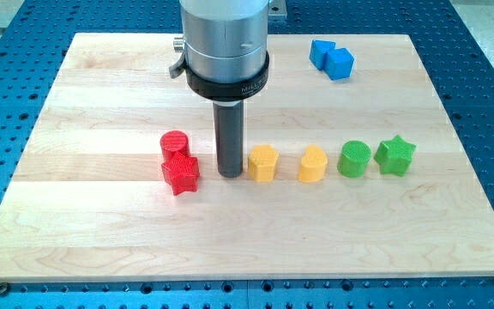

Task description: Move the red star to the bottom left of the red circle

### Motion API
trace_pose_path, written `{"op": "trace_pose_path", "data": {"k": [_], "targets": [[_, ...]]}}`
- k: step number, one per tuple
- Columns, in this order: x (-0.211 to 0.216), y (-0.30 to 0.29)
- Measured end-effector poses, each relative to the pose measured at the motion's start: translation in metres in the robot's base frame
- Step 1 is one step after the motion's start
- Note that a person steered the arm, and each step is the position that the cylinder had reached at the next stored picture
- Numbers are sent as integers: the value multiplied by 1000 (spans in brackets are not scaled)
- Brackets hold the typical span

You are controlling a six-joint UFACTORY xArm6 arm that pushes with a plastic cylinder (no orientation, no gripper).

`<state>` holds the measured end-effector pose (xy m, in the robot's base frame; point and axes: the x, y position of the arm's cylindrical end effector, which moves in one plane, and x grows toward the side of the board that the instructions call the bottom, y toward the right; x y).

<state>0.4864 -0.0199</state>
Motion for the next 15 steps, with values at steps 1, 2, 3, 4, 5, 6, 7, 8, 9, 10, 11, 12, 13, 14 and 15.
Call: {"op": "trace_pose_path", "data": {"k": [1,2,3,4,5,6,7,8,9,10,11,12,13,14,15], "targets": [[0,-2],[-3,-6],[-6,-40],[61,-56],[92,-25],[88,-51],[91,-83],[81,-88],[106,-98],[92,-139],[71,-138],[54,-131],[73,-128],[88,-128],[88,-128]]}}
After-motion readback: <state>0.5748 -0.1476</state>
